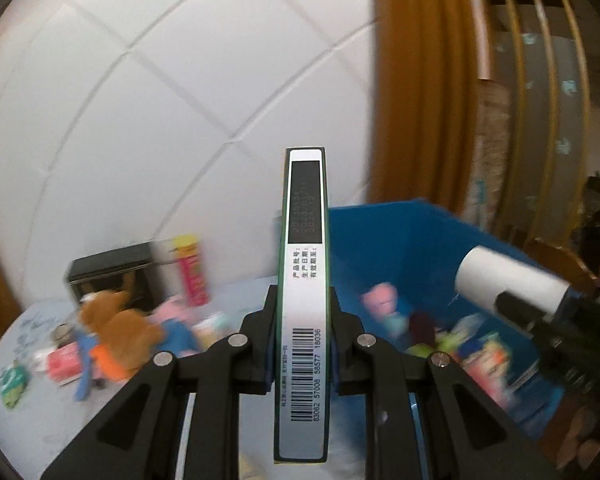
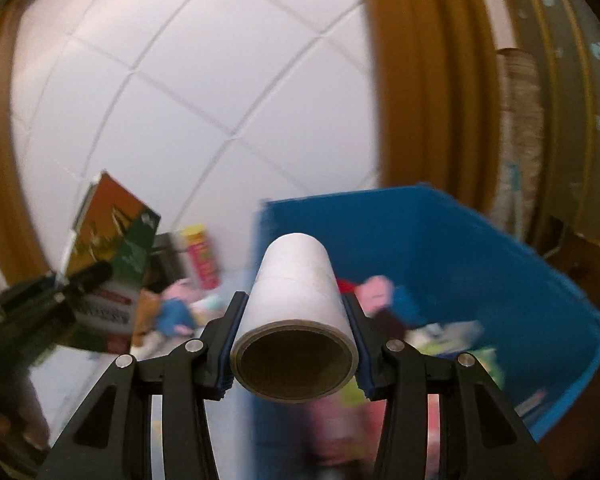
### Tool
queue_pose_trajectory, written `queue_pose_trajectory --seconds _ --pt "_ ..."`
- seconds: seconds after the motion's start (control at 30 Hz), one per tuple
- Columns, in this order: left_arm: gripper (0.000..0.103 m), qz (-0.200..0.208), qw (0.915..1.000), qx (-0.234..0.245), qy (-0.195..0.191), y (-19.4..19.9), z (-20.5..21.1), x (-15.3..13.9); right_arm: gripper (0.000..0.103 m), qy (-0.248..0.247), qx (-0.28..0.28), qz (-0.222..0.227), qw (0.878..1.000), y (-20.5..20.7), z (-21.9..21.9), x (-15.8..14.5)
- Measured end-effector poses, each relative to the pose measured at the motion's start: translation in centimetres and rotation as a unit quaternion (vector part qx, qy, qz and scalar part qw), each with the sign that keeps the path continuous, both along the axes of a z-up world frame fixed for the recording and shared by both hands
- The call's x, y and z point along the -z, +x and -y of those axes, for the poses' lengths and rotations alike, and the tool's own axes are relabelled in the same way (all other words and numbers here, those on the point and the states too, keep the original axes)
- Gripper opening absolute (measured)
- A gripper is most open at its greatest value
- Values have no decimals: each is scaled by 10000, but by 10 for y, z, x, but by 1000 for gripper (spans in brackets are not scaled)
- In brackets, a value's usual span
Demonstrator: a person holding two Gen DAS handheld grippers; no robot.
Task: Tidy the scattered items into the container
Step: 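Carry the medicine box and lint roller into the blue crate and release both, then withdraw both open tools from the crate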
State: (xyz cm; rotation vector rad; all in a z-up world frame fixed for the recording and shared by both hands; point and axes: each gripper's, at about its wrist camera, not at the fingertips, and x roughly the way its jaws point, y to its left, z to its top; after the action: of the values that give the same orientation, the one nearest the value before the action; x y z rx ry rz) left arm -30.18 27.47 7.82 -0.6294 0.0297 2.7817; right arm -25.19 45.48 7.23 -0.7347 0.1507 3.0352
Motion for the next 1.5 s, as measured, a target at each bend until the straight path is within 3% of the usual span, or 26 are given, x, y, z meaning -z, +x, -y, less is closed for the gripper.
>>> queue_pose_trajectory --seconds 0.13,0.37,0.43,0.5,0.57,0.73,0.93,1.3,1.5 --pt "19 162 9995 263 -27 -6 -79 -5 46 71 188 89 9998 -1 -72 -11" --pt "20 480 9982 279 -210 -11 -135 3 46 -18 151 261 9995 -6 -131 -5" --pt "34 504 9984 143 -205 -8 -135 5 63 -22 116 306 9995 -9 -137 0" --pt "102 476 9987 -83 -183 -4 -129 7 99 24 197 296 9994 -10 -136 6" --pt "103 327 9988 -324 -151 2 -121 9 101 12 192 301 9994 -9 -133 11" --pt "103 451 9967 -664 -103 21 -77 11 102 -26 103 325 9994 1 -112 16" --pt "103 481 9945 -931 -72 67 -9 18 103 -14 -152 236 9996 28 -59 13" --pt "103 646 9889 -1290 -365 195 123 52 103 62 -418 164 9990 140 74 34" --pt "103 852 9842 -1499 -410 244 175 65 103 200 -469 229 9984 192 134 47"
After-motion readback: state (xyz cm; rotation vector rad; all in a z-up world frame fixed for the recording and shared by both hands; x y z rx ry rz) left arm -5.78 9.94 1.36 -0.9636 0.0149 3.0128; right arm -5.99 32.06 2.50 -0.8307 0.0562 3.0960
